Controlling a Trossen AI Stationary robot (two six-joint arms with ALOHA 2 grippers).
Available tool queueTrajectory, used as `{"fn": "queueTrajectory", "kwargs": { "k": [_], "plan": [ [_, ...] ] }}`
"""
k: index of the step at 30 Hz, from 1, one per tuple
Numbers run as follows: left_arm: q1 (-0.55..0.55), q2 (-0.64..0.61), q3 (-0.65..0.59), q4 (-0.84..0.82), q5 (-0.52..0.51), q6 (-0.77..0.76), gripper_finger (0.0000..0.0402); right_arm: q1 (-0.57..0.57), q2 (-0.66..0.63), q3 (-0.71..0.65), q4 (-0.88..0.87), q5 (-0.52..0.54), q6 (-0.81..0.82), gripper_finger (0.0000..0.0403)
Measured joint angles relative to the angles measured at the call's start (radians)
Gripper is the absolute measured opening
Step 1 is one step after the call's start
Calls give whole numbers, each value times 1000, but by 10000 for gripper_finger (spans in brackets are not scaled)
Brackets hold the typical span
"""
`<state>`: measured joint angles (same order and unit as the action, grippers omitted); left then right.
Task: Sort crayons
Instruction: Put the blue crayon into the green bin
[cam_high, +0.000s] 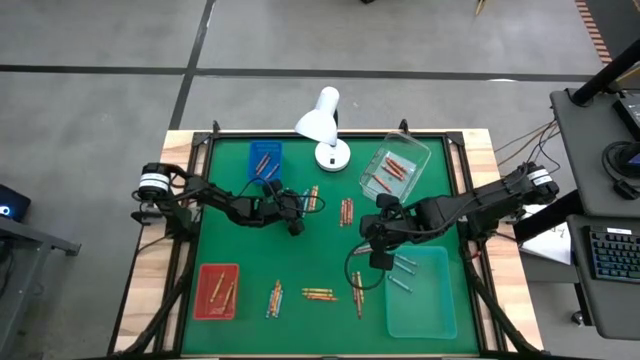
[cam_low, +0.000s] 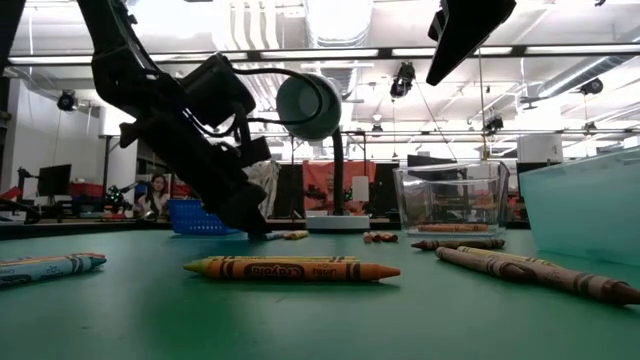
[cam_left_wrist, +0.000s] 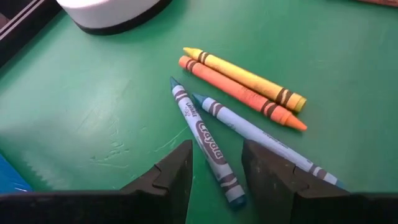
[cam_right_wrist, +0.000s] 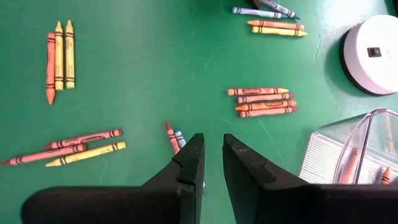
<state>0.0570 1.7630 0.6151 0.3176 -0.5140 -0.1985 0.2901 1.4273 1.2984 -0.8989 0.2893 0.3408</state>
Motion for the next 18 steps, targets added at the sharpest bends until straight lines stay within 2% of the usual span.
{"fn": "queueTrajectory", "kwargs": {
  "k": [9, 18],
  "plan": [
    [0, 0, 0, -4, 4, 0, 120, 0, 1, 0, 0, 0, 16, 47],
    [2, 2, 0, -4, 17, 1, 64, 0, 1, -1, 15, 0, 18, 47]
  ]
}}
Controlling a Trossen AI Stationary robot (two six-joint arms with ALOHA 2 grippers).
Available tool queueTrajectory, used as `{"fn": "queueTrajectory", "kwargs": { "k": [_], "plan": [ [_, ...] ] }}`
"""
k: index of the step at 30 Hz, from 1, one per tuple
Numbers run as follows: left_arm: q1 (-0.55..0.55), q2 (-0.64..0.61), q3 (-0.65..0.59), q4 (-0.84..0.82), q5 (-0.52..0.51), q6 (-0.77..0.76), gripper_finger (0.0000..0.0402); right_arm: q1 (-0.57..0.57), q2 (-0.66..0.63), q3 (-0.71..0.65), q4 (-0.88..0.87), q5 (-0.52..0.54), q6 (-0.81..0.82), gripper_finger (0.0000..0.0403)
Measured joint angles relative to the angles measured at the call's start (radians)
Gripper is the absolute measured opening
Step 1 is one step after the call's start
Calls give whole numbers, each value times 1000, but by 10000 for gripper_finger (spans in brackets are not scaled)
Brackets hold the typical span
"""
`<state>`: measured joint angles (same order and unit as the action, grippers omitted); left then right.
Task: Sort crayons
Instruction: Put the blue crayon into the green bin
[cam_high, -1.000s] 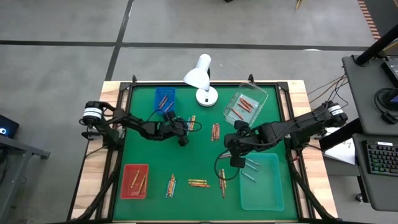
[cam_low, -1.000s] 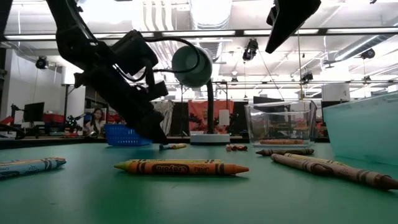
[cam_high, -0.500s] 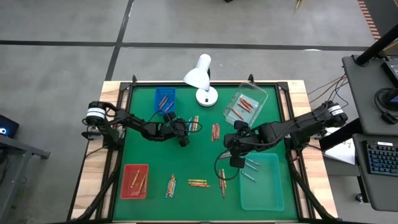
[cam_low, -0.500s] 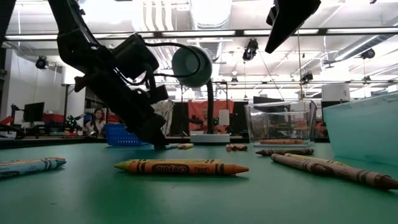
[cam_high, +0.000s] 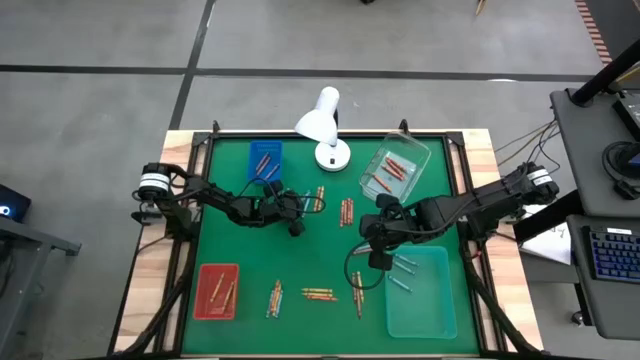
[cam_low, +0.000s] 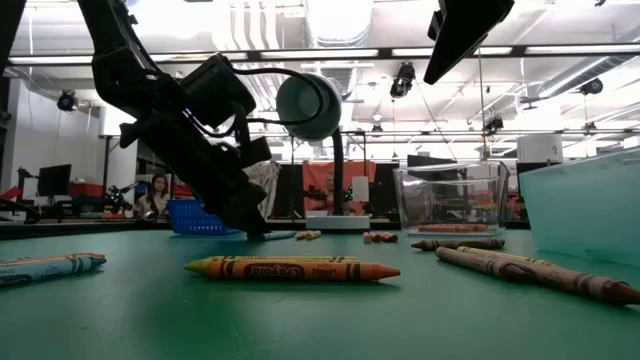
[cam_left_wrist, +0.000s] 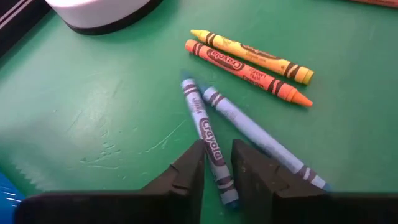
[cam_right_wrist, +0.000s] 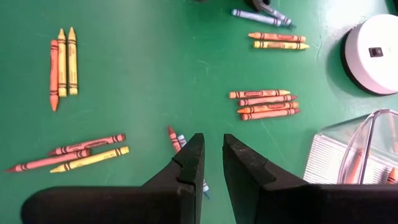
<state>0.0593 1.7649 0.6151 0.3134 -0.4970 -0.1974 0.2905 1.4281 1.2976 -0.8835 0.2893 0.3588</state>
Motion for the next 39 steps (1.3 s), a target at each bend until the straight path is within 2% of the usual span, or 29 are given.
{"fn": "queueTrajectory", "kwargs": {
  "k": [11, 21, 33, 36, 39],
  "plan": [
    [0, -6, -1, -6, -3, -30, 7, 0, 26, -1, 8, 0, 11, 47],
    [-2, -95, -6, -44, -10, -21, 2, 0, 65, -11, 72, -1, -15, 47],
    [-65, -321, -9, -40, 9, 76, 2, 2, 57, -168, 595, -2, -384, 47],
    [-93, -403, -32, -27, 9, 88, 2, 2, 46, -222, 745, -29, -440, 47],
    [-133, -486, -87, 54, 16, 115, 2, 2, 28, -278, 874, -62, -456, 47]
  ]
}}
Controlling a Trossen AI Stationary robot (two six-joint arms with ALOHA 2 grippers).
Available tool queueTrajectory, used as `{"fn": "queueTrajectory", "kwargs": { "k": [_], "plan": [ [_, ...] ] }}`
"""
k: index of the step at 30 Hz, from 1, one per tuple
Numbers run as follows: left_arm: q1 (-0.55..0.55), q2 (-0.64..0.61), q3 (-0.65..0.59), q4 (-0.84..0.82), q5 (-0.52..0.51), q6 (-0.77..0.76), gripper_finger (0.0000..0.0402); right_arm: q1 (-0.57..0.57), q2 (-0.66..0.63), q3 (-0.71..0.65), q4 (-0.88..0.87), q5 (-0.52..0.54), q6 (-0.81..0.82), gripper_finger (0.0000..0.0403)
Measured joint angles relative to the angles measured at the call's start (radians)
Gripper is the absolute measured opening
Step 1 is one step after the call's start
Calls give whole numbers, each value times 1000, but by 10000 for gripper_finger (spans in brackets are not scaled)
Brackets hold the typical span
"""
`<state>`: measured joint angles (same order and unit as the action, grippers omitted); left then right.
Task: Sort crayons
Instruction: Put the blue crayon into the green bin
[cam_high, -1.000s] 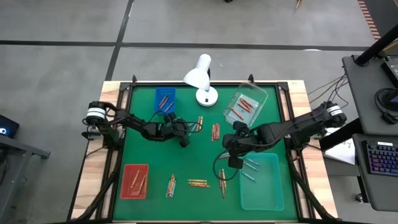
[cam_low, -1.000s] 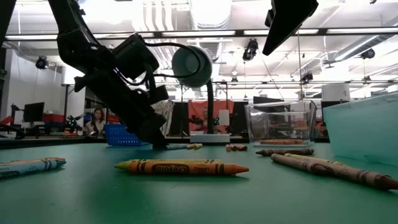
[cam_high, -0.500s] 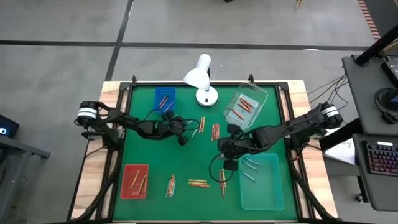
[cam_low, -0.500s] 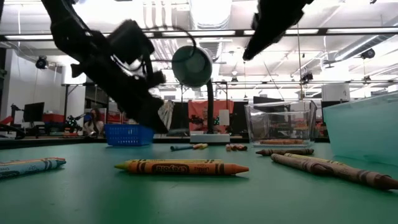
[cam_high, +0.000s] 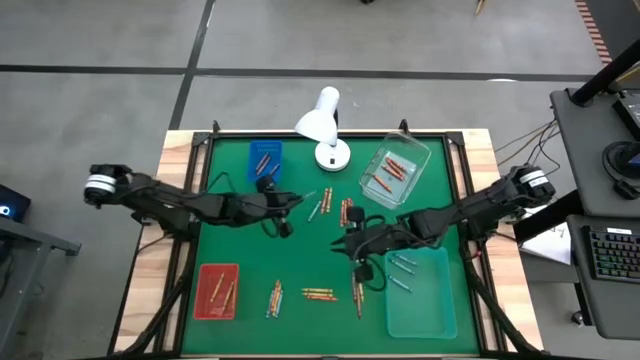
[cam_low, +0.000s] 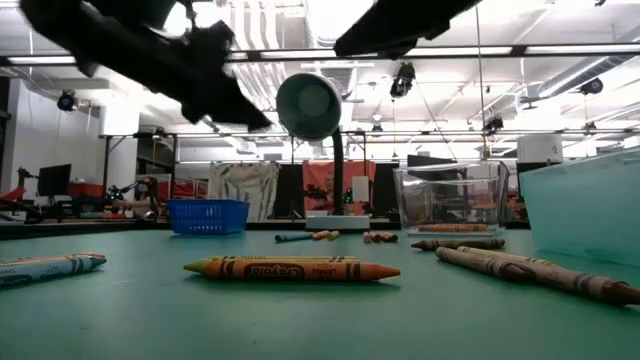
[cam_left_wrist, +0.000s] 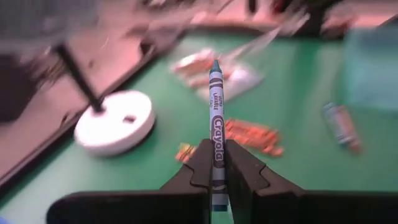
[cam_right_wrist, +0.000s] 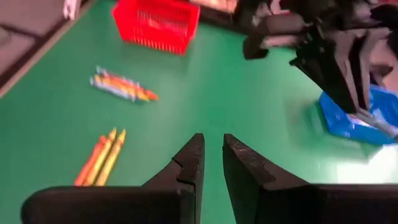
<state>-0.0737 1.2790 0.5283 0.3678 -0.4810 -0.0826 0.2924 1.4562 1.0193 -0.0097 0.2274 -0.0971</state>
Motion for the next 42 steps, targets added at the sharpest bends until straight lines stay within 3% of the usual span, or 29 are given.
{"fn": "queueTrajectory", "kwargs": {
  "k": [5, 10, 14, 21, 29, 34, 42],
  "plan": [
    [-67, -97, -116, 289, 96, 110, 2, -7, -9, -103, 280, 2, -37, 47],
    [-92, -109, -207, 617, 179, 181, 2, -37, 25, -169, 616, 9, -106, 47],
    [-92, -83, -223, 727, 261, 201, 2, -66, 51, -173, 760, 9, -114, 47],
    [-94, -15, -190, 847, 396, 241, 2, -89, 64, -156, 767, 1, -131, 64],
    [-95, 80, -129, 862, 397, 257, 2, -89, 65, -99, 776, -1, -138, 135],
    [-96, 134, -98, 884, 399, 258, 2, -90, 65, -87, 774, -94, -153, 168],
    [-95, 184, -68, 910, 395, 258, 2, -93, 65, -79, 800, -97, -155, 152]
  ]
}}
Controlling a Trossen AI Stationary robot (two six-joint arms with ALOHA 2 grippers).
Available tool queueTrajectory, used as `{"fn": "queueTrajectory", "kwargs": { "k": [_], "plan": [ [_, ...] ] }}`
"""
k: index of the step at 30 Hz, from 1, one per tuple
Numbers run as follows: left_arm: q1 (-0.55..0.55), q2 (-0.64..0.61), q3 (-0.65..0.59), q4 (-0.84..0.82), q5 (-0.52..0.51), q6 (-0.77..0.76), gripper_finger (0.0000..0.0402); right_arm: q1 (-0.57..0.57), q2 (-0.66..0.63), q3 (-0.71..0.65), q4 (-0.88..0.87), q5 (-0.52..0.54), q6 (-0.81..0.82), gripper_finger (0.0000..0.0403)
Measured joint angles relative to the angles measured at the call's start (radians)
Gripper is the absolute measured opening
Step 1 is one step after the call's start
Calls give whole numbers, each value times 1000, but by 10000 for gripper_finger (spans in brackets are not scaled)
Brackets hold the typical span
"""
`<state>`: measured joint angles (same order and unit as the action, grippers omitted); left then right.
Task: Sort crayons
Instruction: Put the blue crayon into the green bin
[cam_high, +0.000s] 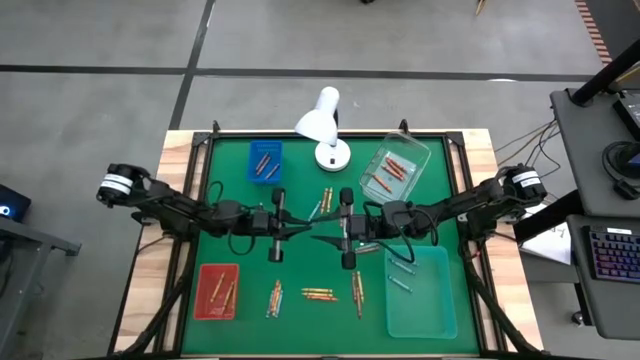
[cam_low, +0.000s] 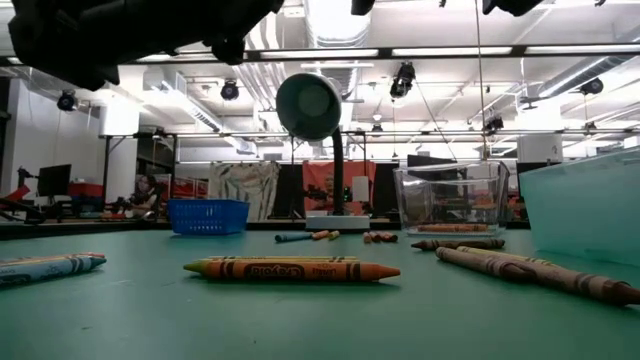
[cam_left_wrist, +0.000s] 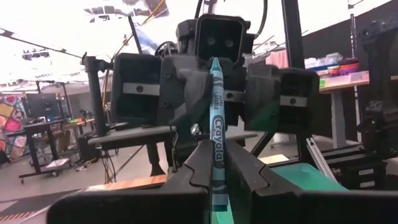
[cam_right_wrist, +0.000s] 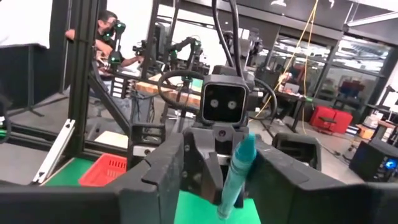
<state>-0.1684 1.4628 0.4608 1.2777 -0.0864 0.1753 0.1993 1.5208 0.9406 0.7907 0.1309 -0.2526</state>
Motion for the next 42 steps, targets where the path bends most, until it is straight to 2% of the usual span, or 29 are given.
{"fn": "queueTrajectory", "kwargs": {
  "k": [12, 15, 20, 27, 31, 34, 39, 42],
  "plan": [
    [-1, 14, -4, 29, 6, -13, 2, -1, 0, 3, 0, 7, 6, 26],
    [-1, 13, -3, 24, 7, -25, 7, -2, -1, 3, -16, 7, 26, 17],
    [0, 11, -3, 22, -1, -41, 56, -9, -13, 2, -49, 0, 60, 16],
    [0, -3, -3, 21, -12, -26, 141, -10, -88, 0, -226, -4, 126, 15],
    [1, -23, -4, 2, -13, -4, 166, -10, -150, 0, -415, -1, 211, 14],
    [3, -29, -3, 1, -13, 0, 173, -10, -193, 30, -622, -2, 300, 14],
    [4, -31, -3, -3, -44, 0, 173, 16, -208, 171, -1121, -14, 464, 13],
    [5, -31, -3, -4, -72, 0, 174, 32, -182, 279, -1426, -80, 590, 13]
  ]
}}
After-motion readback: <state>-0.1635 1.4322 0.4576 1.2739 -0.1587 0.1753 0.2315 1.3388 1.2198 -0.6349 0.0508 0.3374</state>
